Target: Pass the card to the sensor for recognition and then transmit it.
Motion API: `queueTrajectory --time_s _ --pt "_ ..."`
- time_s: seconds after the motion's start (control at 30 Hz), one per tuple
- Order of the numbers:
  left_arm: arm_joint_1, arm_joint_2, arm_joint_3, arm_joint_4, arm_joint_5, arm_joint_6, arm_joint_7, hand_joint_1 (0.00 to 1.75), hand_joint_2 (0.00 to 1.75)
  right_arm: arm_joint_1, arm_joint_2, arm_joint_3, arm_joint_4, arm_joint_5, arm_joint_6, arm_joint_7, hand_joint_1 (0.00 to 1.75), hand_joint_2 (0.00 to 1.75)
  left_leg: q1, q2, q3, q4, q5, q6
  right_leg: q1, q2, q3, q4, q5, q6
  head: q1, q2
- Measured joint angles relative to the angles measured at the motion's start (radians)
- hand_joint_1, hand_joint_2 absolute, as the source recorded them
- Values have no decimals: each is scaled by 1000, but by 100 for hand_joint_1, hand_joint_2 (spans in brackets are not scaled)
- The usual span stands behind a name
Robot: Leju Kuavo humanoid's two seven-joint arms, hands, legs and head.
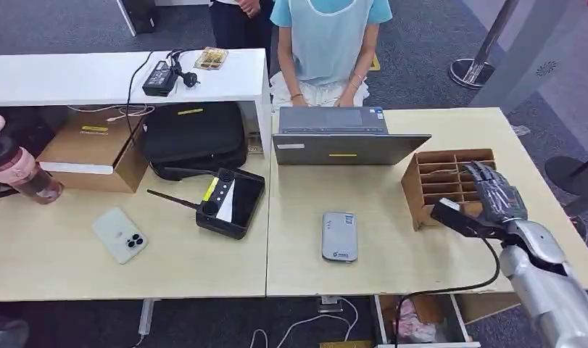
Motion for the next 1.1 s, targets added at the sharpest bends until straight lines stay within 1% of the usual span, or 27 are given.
queueTrajectory --time_s 0.3,0.63,0.87,1.1 --pt "0 0 0 0 -2 3 0 0 0 5 0 -7 7 -3 -3 -2 0 175 0 0 0 0 0 0 0 0 0 0 0 0 0 0" --pt "0 0 0 0 -2 16 0 0 0 9 -4 -40 27 -6 -24 -10 0 175 0 0 0 0 0 0 0 1 0 0 0 0 0 0" --pt "0 -3 0 0 -8 20 0 0 0 25 -18 -66 31 -16 -34 -14 0 175 0 0 0 0 0 0 0 0 -1 0 0 0 0 0" --pt "0 -4 0 0 -9 23 0 0 0 44 -27 -93 30 -3 -33 -2 0 175 0 0 0 0 0 0 0 0 0 0 0 0 0 0"
